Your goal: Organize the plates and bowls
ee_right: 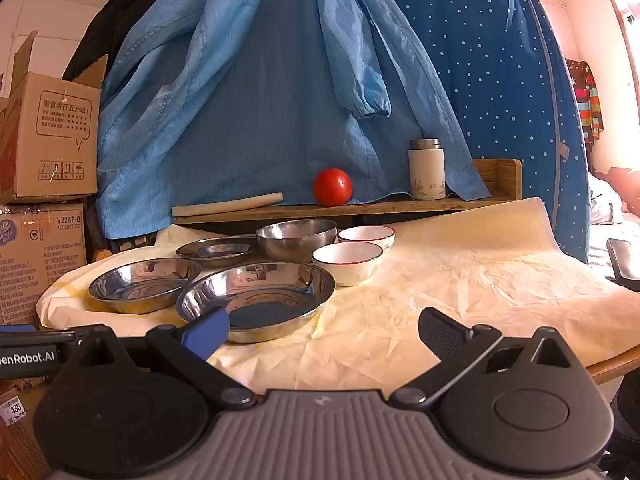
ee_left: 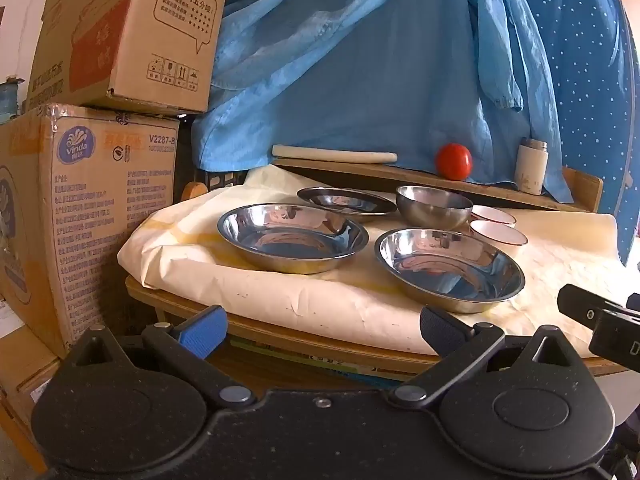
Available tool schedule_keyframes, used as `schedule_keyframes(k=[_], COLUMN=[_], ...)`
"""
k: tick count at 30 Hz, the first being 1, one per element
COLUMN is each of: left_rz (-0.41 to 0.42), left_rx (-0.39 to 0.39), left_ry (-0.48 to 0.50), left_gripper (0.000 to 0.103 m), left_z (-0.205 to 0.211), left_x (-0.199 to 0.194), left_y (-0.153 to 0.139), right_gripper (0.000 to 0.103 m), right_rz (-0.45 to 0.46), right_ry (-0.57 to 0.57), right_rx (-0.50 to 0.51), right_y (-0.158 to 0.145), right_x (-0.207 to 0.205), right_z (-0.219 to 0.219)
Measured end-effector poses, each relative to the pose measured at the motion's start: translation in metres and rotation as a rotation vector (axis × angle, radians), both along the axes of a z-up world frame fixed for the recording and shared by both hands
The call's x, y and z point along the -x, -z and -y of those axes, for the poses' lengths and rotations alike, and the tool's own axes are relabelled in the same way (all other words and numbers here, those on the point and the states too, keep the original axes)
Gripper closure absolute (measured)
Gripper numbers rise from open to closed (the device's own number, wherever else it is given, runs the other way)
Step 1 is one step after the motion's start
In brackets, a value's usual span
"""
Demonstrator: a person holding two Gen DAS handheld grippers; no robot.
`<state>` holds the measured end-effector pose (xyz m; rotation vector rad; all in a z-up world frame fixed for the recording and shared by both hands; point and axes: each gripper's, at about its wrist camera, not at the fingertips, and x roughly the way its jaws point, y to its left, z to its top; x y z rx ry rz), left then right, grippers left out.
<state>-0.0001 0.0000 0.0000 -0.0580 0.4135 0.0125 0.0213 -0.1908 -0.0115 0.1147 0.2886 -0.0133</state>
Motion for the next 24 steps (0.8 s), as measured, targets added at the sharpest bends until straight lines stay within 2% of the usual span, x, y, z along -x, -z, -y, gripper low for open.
schedule_keyframes(k=[13,14,24], left_rz=[-0.007,0.003,-0.002], left_rx=[-0.017,-0.022,-0.029], left_ry=[0.003,0.018,0.016], left_gripper=[0.001,0.001,0.001], left_z=[0.012,0.006,0.007], left_x=[-0.004,-0.001,-0.002], left_y=[-0.008,-0.001,0.000], right_gripper=[0.000,0.000,0.000], right_rz=[0.002,0.000,-0.002], right_ry=[0.001,0.000,0.000], right_rx=[-0.003,-0.004,-0.005], right_y=[0.000,0.000,0.000], right_x=[0.001,-0.001,-0.001], right_z=[0.001,0.001,0.002])
